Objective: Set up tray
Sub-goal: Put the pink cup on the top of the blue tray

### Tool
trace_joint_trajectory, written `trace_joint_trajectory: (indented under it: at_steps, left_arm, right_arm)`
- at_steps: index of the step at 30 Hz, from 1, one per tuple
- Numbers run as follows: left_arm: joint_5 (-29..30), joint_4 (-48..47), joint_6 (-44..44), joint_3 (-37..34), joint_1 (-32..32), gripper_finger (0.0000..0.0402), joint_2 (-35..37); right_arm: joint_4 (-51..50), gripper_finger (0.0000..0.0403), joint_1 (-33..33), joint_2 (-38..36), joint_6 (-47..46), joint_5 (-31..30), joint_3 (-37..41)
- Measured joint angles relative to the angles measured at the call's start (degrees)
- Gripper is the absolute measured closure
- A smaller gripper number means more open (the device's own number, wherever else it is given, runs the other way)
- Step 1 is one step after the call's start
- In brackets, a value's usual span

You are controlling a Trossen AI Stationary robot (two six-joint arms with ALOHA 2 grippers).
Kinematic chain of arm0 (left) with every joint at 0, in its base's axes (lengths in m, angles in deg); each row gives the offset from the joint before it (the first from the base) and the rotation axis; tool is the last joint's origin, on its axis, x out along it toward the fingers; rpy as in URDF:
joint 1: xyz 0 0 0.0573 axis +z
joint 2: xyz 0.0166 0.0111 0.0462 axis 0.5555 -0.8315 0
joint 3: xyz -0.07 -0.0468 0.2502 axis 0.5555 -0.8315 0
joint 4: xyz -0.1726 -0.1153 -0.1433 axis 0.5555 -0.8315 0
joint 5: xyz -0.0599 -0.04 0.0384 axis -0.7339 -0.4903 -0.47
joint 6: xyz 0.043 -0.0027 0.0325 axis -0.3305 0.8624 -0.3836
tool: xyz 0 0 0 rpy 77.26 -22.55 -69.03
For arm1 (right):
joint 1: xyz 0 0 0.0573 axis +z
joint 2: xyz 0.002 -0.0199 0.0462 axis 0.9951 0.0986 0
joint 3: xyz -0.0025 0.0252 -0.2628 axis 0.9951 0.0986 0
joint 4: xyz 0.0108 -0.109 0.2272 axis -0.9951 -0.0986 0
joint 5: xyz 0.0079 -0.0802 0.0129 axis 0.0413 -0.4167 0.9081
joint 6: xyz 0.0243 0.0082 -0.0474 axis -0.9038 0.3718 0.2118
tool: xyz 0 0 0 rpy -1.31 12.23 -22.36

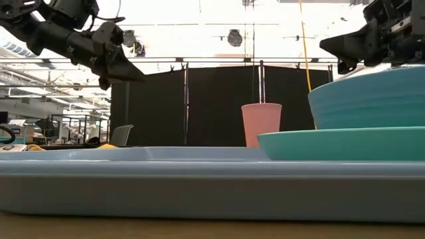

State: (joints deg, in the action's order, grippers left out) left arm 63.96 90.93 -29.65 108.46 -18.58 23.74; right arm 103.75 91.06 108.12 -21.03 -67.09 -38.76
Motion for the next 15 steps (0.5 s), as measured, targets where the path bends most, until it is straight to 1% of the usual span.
trace_joint_trajectory:
  at_steps: [3, 5, 8, 13, 15]
  left_arm:
    - [-1.1, -3.5, -1.2, 3.8, -1.5, 0.0369, -3.3]
    - [0.7, -7.7, -1.6, 8.6, -2.7, 0.0369, -7.0]
    - [3.9, -16.8, -2.5, 18.4, -3.8, 0.0369, -14.2]
    - [4.5, -29.3, -9.2, 36.0, -5.6, 0.0366, -28.0]
    - [4.6, -32.2, -12.5, 42.4, -6.9, 0.0357, -33.6]
  right_arm:
    - [3.7, 0.0402, 0.0, -0.1, 2.4, 0.0, 0.9]
    - [3.6, 0.0402, 0.0, -0.6, 3.7, -0.1, 0.9]
    - [3.4, 0.0402, 0.0, -1.1, 4.2, -0.1, 0.9]
    - [3.2, 0.0402, 0.0, -1.3, 3.9, -0.1, 0.9]
    - [2.9, 0.0402, 0.0, -1.3, 4.1, -0.1, 0.9]
